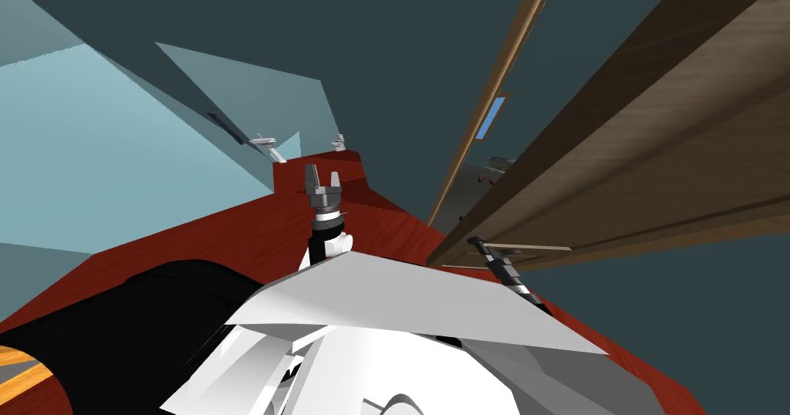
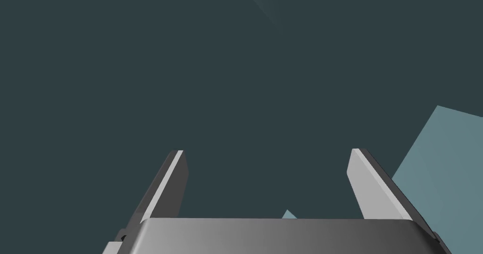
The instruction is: Pull the door open
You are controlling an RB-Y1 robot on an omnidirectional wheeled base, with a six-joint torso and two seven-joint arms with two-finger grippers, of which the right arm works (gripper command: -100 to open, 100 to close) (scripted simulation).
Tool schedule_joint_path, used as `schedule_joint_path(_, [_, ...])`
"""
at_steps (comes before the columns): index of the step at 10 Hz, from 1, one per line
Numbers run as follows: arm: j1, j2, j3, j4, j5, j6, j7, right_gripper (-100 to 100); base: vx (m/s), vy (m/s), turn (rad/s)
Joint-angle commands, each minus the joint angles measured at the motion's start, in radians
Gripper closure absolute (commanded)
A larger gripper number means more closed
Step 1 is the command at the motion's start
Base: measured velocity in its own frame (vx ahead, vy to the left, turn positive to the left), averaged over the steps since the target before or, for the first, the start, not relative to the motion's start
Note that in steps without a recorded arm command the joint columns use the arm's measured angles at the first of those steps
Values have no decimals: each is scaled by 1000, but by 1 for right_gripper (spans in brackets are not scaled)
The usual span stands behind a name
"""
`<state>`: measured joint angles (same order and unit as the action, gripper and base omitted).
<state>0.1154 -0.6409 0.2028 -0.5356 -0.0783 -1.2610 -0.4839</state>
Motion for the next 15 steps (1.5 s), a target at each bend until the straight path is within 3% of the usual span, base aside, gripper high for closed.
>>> schedule_joint_path(1, [6, -7, -1, 0, -3, -6, 1, 100, -195, -99, 166])
schedule_joint_path(15, [11, -16, 11, 49, -8, -66, -5, 100, -195, -85, 160])
